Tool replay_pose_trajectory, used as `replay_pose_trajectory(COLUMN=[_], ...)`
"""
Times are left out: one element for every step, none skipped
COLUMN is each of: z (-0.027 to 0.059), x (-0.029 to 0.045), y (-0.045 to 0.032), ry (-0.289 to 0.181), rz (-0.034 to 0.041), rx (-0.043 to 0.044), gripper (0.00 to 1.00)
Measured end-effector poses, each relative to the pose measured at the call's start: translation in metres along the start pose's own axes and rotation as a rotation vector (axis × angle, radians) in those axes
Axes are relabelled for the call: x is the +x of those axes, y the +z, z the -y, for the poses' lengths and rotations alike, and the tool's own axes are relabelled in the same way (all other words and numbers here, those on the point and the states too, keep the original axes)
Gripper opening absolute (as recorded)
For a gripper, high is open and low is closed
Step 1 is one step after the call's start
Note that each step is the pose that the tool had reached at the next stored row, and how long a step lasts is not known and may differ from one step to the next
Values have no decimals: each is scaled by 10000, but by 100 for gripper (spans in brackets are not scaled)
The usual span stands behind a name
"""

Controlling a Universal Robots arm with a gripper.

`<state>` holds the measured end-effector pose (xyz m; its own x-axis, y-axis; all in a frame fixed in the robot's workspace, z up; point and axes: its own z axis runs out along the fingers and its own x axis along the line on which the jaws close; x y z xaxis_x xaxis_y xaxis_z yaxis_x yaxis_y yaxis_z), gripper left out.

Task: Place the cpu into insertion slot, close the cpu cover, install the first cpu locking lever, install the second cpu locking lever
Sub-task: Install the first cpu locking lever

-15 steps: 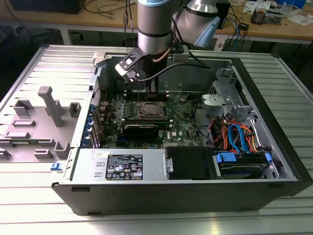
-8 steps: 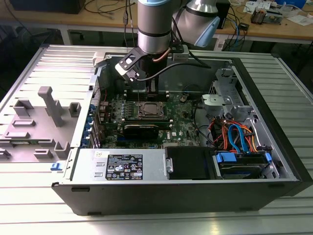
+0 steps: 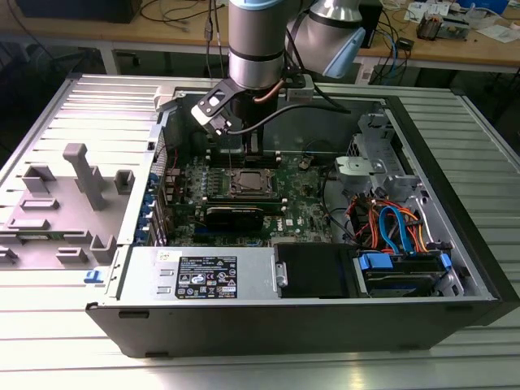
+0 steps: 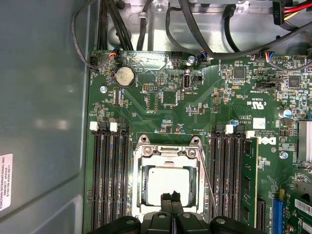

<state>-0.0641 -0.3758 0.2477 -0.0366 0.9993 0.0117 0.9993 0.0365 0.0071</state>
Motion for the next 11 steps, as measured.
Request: replay_pose_trajectory(z=[0,0,0,0,0,0,0,0,1,0,0], x=[0,0,0,0,0,0,0,0,-1,0,0], y=[0,0,0,0,0,0,0,-1,-11,-22,-34], ry=[-6,-71,-223,-403,-575,-764,-934,-1113,-1160,-1171,-1182], rz=[0,-1,-2,-2,-3,-5,-6,-7,-5,-8,-7], rx=[0,1,3,5,7,9,11,13,15,14,15], gripper=[11,11,11,11,11,11,11,11,11,11,11])
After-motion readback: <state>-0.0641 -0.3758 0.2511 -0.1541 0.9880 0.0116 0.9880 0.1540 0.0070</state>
